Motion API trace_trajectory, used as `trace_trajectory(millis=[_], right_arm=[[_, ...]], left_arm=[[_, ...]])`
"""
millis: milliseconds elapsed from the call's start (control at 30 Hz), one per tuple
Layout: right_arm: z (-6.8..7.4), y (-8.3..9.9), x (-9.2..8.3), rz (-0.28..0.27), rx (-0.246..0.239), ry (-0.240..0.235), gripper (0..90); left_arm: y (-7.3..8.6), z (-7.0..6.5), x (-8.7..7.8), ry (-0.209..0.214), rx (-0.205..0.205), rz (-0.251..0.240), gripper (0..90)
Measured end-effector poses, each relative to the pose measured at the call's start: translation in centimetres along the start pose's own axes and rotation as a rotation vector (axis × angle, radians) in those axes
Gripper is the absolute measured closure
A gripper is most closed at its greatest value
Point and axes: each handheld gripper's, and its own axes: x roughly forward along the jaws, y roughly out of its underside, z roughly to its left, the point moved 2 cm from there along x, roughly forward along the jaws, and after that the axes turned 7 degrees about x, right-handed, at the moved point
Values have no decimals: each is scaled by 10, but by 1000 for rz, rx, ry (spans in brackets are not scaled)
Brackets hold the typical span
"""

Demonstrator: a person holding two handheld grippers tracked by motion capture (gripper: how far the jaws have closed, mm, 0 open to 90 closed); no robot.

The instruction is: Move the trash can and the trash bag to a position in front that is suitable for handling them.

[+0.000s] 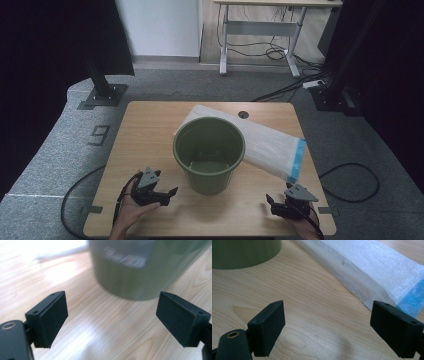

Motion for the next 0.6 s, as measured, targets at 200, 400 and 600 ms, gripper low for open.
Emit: trace_trajectory(millis=[200, 400, 600], right_arm=[[1, -7, 10, 0, -2, -5, 123], [-8, -24, 30, 12, 38, -7, 119], [-5, -56, 69, 52, 31, -51, 120]], left_arm=[[20, 10, -10, -53, -1, 51, 104], [31, 21, -23, -69, -39, 50, 104], [34, 20, -22, -71, -23, 83, 103]])
